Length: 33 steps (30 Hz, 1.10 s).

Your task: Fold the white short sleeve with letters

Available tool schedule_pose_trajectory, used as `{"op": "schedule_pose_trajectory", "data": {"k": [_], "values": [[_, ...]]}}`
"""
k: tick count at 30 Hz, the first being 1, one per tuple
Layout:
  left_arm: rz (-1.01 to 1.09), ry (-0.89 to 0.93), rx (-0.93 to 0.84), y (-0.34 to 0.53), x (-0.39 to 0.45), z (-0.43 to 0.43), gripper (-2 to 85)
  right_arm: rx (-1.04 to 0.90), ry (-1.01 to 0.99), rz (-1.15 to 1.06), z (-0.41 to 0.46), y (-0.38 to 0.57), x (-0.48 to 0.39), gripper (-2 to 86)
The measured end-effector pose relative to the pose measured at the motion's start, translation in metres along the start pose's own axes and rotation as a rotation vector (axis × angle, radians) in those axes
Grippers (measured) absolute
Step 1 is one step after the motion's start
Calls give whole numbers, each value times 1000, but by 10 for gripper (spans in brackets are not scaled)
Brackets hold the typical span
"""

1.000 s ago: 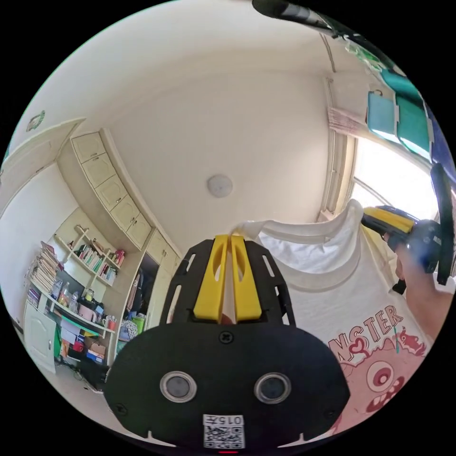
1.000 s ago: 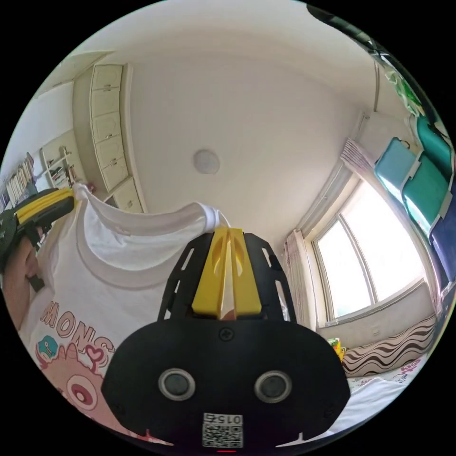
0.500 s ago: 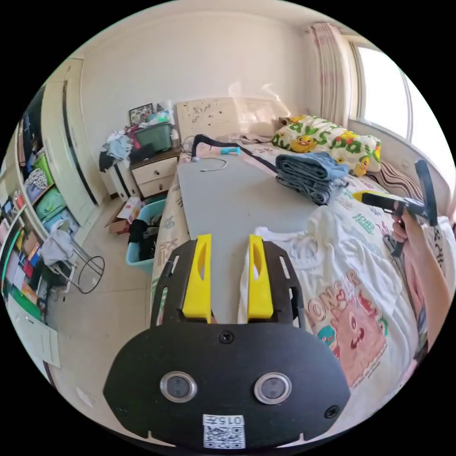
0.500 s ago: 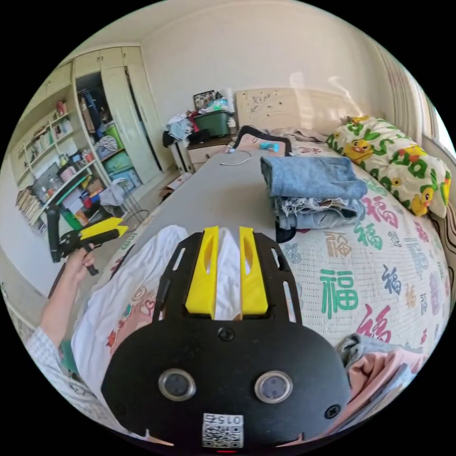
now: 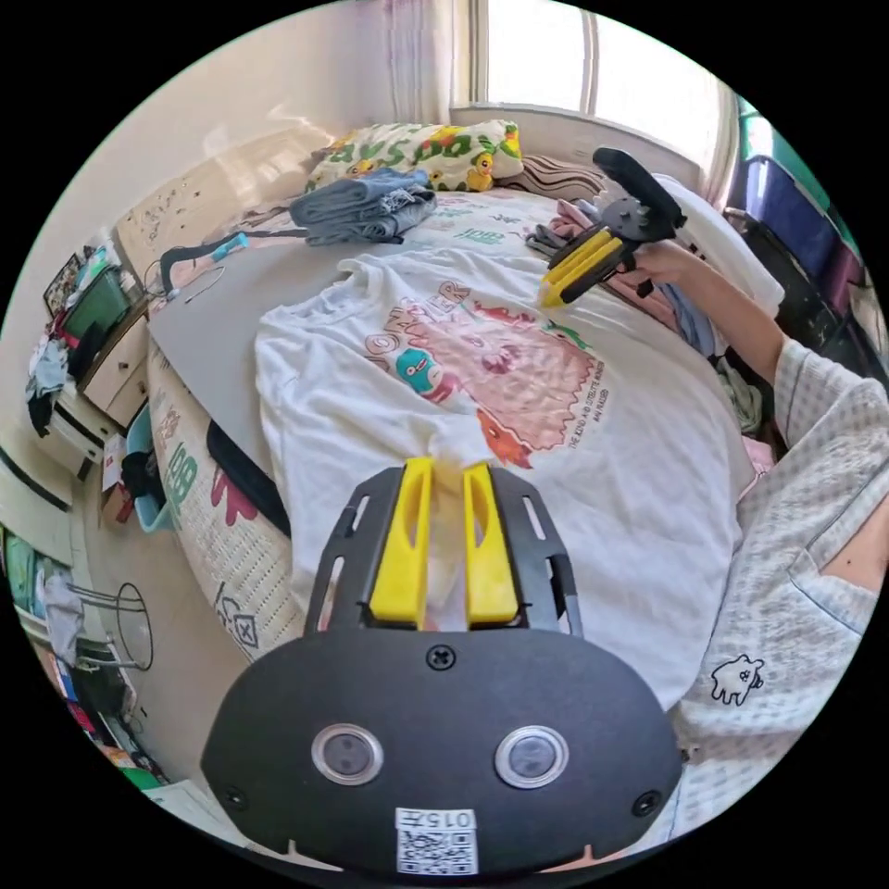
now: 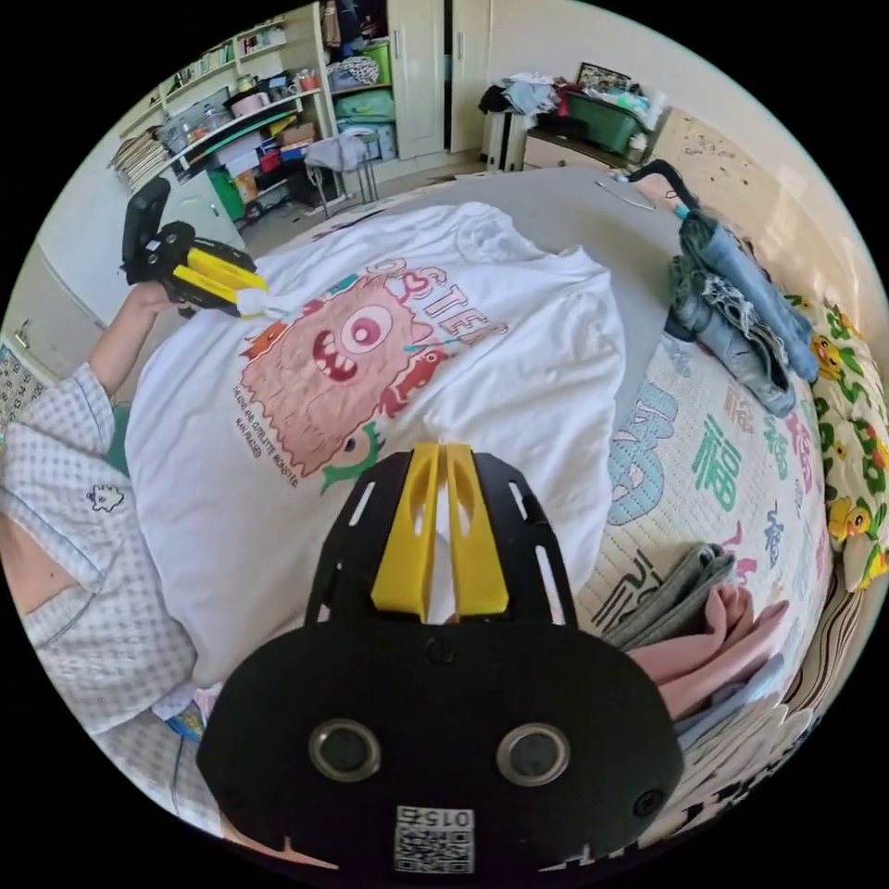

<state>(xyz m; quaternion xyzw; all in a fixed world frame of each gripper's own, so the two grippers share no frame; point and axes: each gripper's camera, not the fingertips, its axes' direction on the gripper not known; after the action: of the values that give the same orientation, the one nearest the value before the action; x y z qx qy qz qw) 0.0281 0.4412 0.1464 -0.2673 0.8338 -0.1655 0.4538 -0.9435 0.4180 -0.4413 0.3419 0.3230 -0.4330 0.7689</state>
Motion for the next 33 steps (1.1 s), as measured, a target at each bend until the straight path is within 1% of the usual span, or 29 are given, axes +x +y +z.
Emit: {"op": "schedule_pose_trajectory", "data": {"k": [2, 3, 4, 5, 6, 7, 8, 9, 10, 11, 12, 13, 14, 15, 16, 18, 19, 22, 24, 27, 29, 31, 33], "values": [[-59, -21, 33, -2, -23, -12, 24, 36, 120, 106, -17, -10, 21, -2], [-114, -78, 76, -1, -41, -25, 21, 53, 166, 148, -24, -11, 29, -3], [-149, -118, 101, 1, -51, -32, 20, 96, 251, 251, -39, -12, 49, -5], [-233, -206, 159, 6, -73, -49, 20, 131, 330, 358, -53, -11, 71, -4], [-342, -298, 215, 15, -99, -63, 21, 144, 373, 416, -59, -10, 82, -4], [-402, -345, 241, 21, -112, -69, 23, 164, 447, 522, -68, -8, 103, 0], [-506, -452, 271, 32, -138, -75, 27, 133, 516, 612, -67, -9, 124, 4], [-596, -522, 231, 40, -163, -69, 34, 98, 545, 651, -64, -10, 134, 7], [-638, -521, 197, 44, -175, -63, 42, 17, 567, 709, -53, -11, 151, 14], [-735, -500, 121, 52, -198, -49, 58, -53, 532, 751, -43, -12, 164, 24], [-803, -496, 57, 58, -212, -39, 85, -49, 506, 768, -43, -13, 167, 36], [-815, -506, 36, 59, -215, -37, 99, 37, 463, 790, -53, -13, 166, 62], [-806, -536, 30, 58, -214, -39, 101, 134, 429, 785, -68, -16, 161, 63], [-770, -561, 71, 52, -207, -47, 97, 167, 425, 770, -75, -19, 157, 64], [-743, -564, 99, 47, -203, -52, 92, 206, 430, 705, -85, -31, 147, 56], [-593, -503, 217, 12, -181, -67, 56, 236, 438, 603, -93, -55, 127, 31], [-557, -480, 237, 0, -176, -67, 48, 245, 410, 536, -92, -75, 113, 15], [-430, -354, 251, -63, -160, -44, 21, 215, 303, 426, -63, -127, 89, -5], [-417, -302, 168, -104, -166, -3, 14, 177, 280, 427, -37, -150, 84, -8], [-454, -341, 35, -132, -180, 44, 5, 115, 275, 427, -1, -177, 85, -10], [-462, -370, 2, -138, -185, 60, 0, 94, 339, 426, 15, -190, 87, -10], [-462, -357, -21, -140, -190, 72, -3, 72, 355, 419, 23, -197, 91, -9], [-457, -338, 2, -140, -194, 75, -6, 25, 346, 411, 34, -203, 97, -9]]}}
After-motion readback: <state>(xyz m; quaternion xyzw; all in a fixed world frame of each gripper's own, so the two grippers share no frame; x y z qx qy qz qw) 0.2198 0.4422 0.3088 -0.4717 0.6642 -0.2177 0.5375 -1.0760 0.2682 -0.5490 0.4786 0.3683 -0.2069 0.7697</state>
